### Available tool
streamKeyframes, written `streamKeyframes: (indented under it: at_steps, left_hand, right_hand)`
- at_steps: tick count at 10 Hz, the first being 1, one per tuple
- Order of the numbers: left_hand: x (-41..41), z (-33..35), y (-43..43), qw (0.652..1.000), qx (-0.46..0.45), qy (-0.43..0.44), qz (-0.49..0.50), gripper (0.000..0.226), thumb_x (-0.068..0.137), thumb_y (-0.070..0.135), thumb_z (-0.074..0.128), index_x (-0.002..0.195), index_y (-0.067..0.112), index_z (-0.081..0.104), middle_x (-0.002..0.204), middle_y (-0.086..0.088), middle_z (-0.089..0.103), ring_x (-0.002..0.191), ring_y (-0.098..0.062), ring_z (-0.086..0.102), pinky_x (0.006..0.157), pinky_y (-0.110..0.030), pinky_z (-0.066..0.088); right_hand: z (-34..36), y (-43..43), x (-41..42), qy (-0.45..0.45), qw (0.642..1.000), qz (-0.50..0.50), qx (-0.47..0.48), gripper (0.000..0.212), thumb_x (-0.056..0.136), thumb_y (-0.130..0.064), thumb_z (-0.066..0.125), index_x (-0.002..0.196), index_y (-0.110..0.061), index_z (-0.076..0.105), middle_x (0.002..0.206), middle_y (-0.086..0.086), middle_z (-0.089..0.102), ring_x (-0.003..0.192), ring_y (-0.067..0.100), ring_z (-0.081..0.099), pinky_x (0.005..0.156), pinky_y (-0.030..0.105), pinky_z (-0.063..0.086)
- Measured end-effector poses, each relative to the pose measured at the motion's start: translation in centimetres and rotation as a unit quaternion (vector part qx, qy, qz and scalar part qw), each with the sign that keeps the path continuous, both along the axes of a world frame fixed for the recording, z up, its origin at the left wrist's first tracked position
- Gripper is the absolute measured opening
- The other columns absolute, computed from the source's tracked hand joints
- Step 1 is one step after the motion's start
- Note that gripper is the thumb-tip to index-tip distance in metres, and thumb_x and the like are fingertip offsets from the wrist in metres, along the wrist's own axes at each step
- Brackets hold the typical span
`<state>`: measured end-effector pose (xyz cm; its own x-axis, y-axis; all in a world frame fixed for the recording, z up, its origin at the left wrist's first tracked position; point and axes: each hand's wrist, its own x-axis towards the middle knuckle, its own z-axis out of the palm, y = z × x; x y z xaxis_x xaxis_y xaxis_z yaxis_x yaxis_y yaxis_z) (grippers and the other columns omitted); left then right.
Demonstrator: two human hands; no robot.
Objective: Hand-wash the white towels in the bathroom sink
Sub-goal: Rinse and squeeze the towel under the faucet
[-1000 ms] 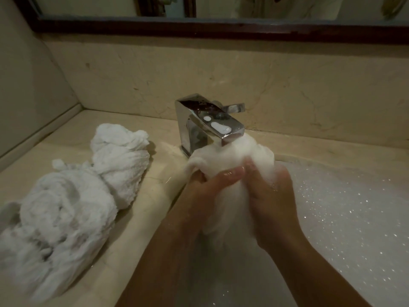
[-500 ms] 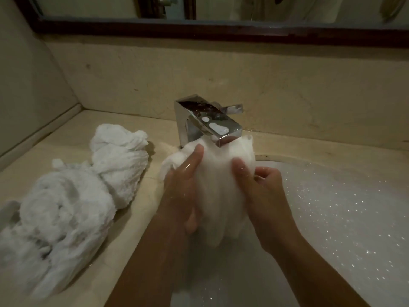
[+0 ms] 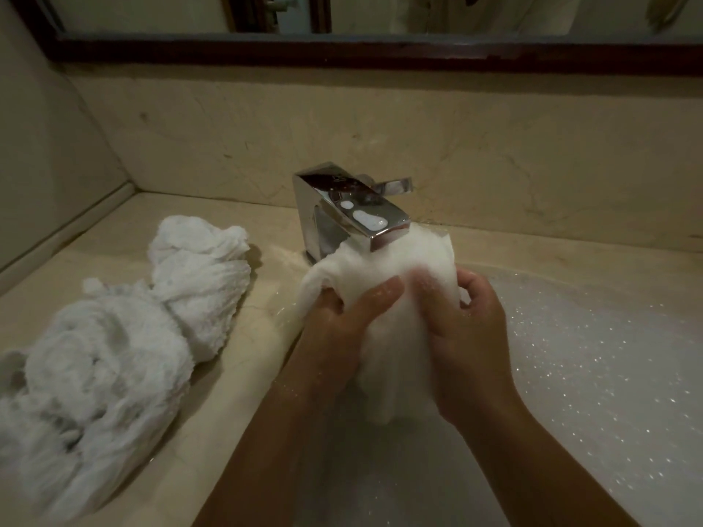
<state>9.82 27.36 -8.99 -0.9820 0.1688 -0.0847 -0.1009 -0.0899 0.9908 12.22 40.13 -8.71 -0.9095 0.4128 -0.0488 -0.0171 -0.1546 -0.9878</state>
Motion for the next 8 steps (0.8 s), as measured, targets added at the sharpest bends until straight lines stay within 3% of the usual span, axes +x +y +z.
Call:
streamKeyframes:
  at_steps: [1, 2, 3, 4, 5, 6, 7, 8]
  left_hand:
    - [0.6, -0.1, 0.2, 0.998, -0.056, -0.029, -0.004, 0.051, 0.078, 0.063, 0.082, 0.115, 0.036, 0.059, 0.108, 0.017, 0.069, 0.094, 0.013, 0.069, 0.086, -0.014, 0.057]
    - [1.0, 0.2, 0.6, 0.986, -0.164, -0.006, 0.018, 0.046, 0.093, 0.056, 0.07, 0.127, 0.028, 0.058, 0.123, 0.013, 0.064, 0.108, 0.009, 0.063, 0.098, -0.021, 0.053]
    - [-0.6, -1.2, 0.3, 0.982, -0.144, 0.038, 0.116, 0.023, 0.099, 0.005, 0.065, 0.121, 0.011, 0.064, 0.117, -0.005, 0.069, 0.094, -0.006, 0.065, 0.082, -0.021, 0.053]
    - [-1.1, -0.3, 0.5, 0.982, -0.063, 0.018, 0.178, 0.027, 0.098, 0.013, 0.069, 0.122, 0.001, 0.069, 0.112, -0.011, 0.073, 0.109, -0.029, 0.071, 0.097, -0.05, 0.059]
    - [-0.7, 0.1, 0.4, 0.981, 0.095, -0.044, 0.163, 0.047, 0.087, 0.042, 0.077, 0.116, 0.005, 0.075, 0.112, -0.022, 0.075, 0.107, -0.041, 0.073, 0.094, -0.061, 0.059]
    - [0.2, 0.3, 0.1, 0.978, 0.188, -0.078, 0.035, 0.057, 0.084, 0.049, 0.075, 0.123, 0.009, 0.074, 0.122, -0.023, 0.073, 0.115, -0.04, 0.071, 0.102, -0.055, 0.055]
    - [0.5, -0.8, 0.7, 0.995, 0.078, -0.039, 0.047, 0.072, 0.07, 0.063, 0.083, 0.127, 0.019, 0.073, 0.12, -0.006, 0.077, 0.112, -0.029, 0.073, 0.101, -0.052, 0.056]
    - [0.7, -1.6, 1.5, 0.999, -0.023, 0.01, 0.043, 0.076, 0.074, 0.084, 0.068, 0.132, 0.034, 0.066, 0.132, 0.004, 0.072, 0.124, -0.015, 0.067, 0.108, -0.044, 0.052]
  right_hand:
    - [0.4, 0.0, 0.0, -0.006, 1.0, -0.004, -0.02, 0.041, 0.091, -0.046, 0.074, 0.12, -0.018, 0.069, 0.1, -0.001, 0.08, 0.086, 0.014, 0.079, 0.068, 0.037, 0.067]
    - [0.4, 0.3, 0.1, -0.006, 0.999, 0.048, 0.01, 0.027, 0.096, -0.044, 0.069, 0.113, -0.025, 0.076, 0.1, -0.002, 0.08, 0.091, 0.017, 0.078, 0.081, 0.045, 0.066]
    - [0.3, 1.2, 0.2, 0.008, 0.983, 0.125, 0.134, 0.028, 0.096, -0.054, 0.061, 0.118, -0.042, 0.073, 0.102, -0.015, 0.077, 0.093, 0.005, 0.072, 0.083, 0.033, 0.062]
    - [-0.1, 0.7, 0.5, -0.006, 0.966, 0.215, 0.142, 0.076, 0.081, -0.068, 0.059, 0.152, -0.055, 0.036, 0.126, -0.033, 0.063, 0.109, -0.012, 0.064, 0.086, 0.017, 0.058]
    - [-0.2, -0.2, 0.5, -0.019, 0.978, 0.163, 0.133, 0.067, 0.077, -0.067, 0.063, 0.137, -0.051, 0.037, 0.119, -0.019, 0.065, 0.095, -0.005, 0.069, 0.079, 0.024, 0.061]
    - [0.2, -0.7, 0.1, -0.031, 0.996, 0.051, 0.072, 0.04, 0.089, -0.06, 0.068, 0.112, -0.037, 0.044, 0.103, -0.008, 0.069, 0.083, 0.009, 0.073, 0.077, 0.046, 0.065]
    - [0.2, -1.1, 0.1, -0.01, 0.998, 0.012, 0.066, 0.032, 0.093, -0.057, 0.069, 0.108, -0.031, 0.062, 0.098, -0.004, 0.075, 0.088, 0.014, 0.076, 0.079, 0.05, 0.065]
    - [0.3, -0.8, 0.3, 0.016, 0.999, 0.036, 0.036, 0.024, 0.099, -0.043, 0.069, 0.106, -0.021, 0.076, 0.095, -0.001, 0.08, 0.088, 0.017, 0.079, 0.077, 0.041, 0.065]
